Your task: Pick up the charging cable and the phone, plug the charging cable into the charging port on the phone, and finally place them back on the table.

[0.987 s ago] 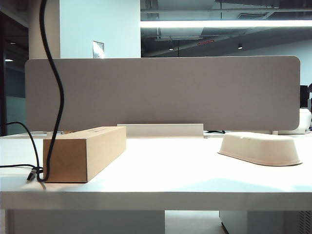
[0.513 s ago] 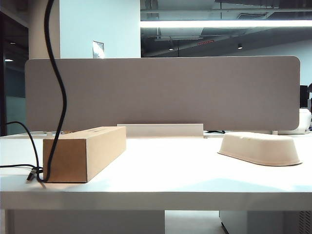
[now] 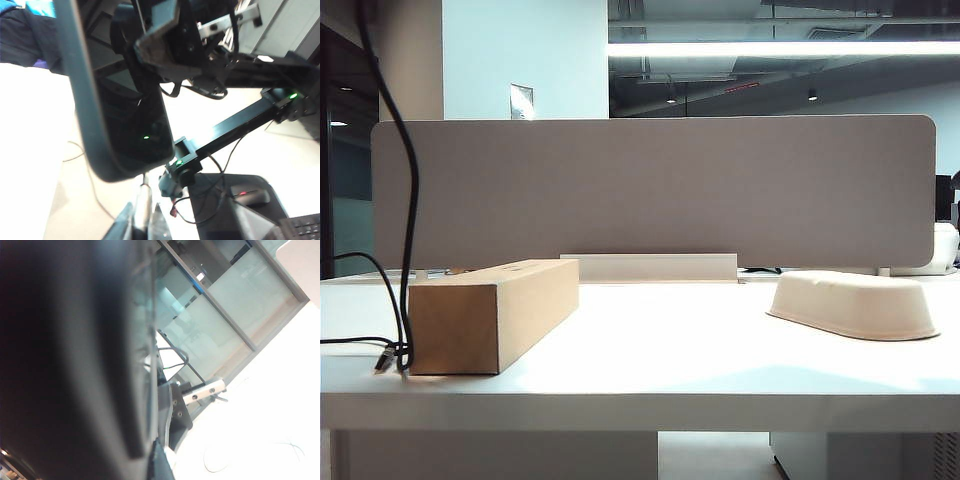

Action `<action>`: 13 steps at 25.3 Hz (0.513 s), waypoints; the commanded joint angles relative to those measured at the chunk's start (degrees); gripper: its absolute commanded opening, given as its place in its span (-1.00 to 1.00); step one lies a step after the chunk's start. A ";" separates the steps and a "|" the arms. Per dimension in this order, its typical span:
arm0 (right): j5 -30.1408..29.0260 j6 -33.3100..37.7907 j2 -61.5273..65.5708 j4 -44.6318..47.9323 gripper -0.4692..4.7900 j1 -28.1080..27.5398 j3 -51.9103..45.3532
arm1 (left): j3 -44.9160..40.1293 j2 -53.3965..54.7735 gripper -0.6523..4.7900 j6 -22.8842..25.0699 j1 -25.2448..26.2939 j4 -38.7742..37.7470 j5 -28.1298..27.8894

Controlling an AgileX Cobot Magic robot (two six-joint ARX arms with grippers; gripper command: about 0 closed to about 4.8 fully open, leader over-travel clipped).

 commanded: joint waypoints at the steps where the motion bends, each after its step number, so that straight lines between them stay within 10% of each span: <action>1: -2.49 -1.27 -0.20 1.46 -0.83 0.31 0.33 | 0.33 -0.13 -0.78 -1.20 0.37 2.21 -0.22; 13: -2.05 -1.29 -0.15 1.46 -0.83 0.31 0.33 | 0.33 0.22 -0.78 -3.76 -2.03 4.17 -0.70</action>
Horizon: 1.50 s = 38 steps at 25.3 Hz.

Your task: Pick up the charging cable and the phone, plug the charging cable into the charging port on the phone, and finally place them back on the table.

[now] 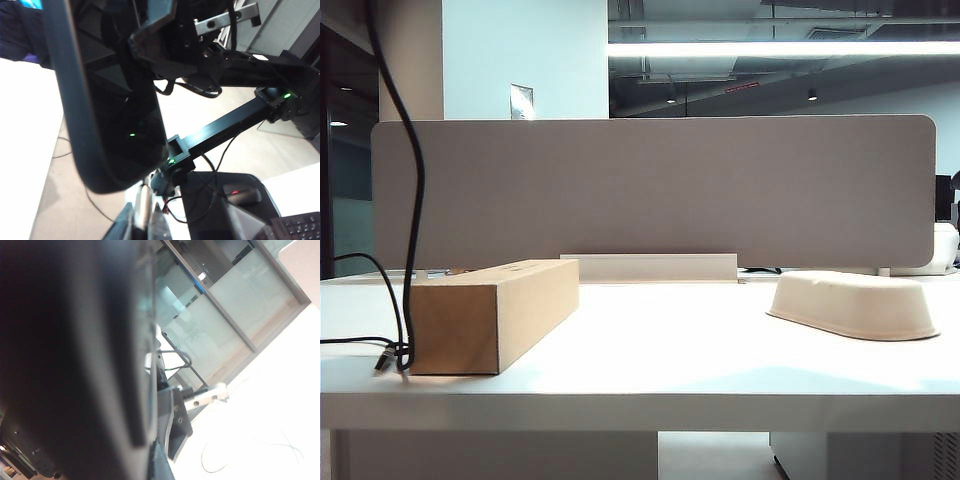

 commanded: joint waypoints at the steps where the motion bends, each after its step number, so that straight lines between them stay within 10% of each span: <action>1: -1.57 -0.26 -0.13 1.20 -0.83 0.28 0.33 | 0.35 0.17 -0.78 -2.69 -0.09 4.46 -0.66; 38: 2.71 -0.20 0.17 1.62 -0.83 3.13 0.33 | 0.35 2.32 -0.78 -14.75 -2.01 18.16 -5.64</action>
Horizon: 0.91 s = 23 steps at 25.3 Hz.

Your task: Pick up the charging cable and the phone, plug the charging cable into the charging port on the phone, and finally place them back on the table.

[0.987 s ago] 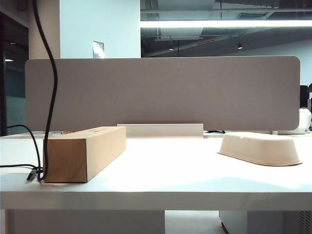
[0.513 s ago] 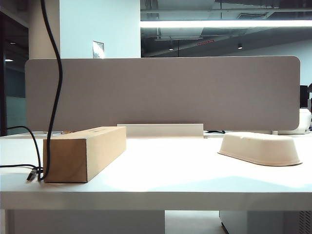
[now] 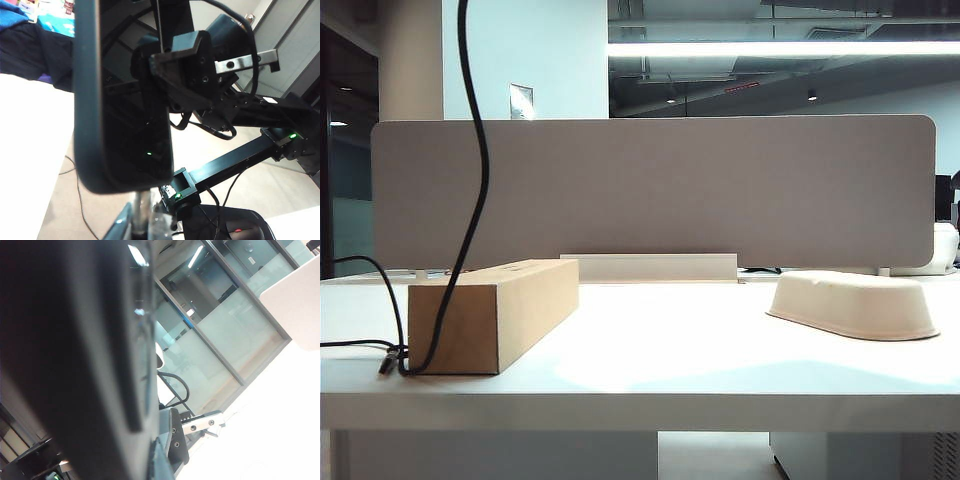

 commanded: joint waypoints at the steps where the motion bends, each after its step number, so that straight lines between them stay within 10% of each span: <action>1: -5.40 0.44 0.13 0.00 -0.83 0.96 0.20 | 0.39 0.13 -0.78 -0.35 -0.48 3.43 -1.86; 5: -4.48 0.00 0.26 0.00 -0.83 0.94 0.20 | 0.39 0.13 -0.31 -0.28 -0.15 -0.70 -1.81; 14: -1.03 -3.50 2.51 -0.26 -0.83 0.72 0.20 | 0.39 0.02 -0.04 0.11 2.60 -5.44 2.10; 17: 2.12 -5.81 5.18 -0.46 -0.83 0.72 0.20 | 0.39 0.00 0.38 0.09 7.10 -8.41 3.85; 23: 11.10 -8.79 14.38 -0.50 -0.83 0.37 0.20 | 0.39 -0.02 0.22 0.33 18.43 -12.31 4.74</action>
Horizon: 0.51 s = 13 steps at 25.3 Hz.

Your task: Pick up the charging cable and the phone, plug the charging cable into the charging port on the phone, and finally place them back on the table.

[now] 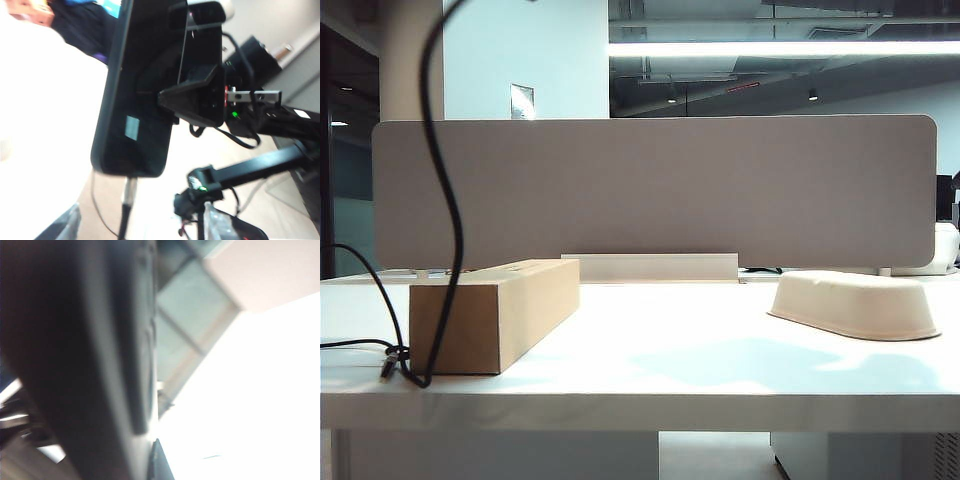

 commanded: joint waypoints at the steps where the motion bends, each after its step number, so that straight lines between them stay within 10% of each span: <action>1: 6.86 -1.60 4.52 2.49 -0.83 -0.04 0.48 | 0.26 -0.20 -0.01 0.31 5.01 -1.11 0.55; 4: 13.20 -1.51 10.67 2.45 -0.83 -0.76 0.48 | 0.26 -0.22 -0.79 1.64 9.49 -2.10 0.52; 13: 23.45 5.38 33.51 4.28 -0.83 -1.07 0.48 | 0.26 -0.61 -0.78 9.92 14.51 -10.95 -10.62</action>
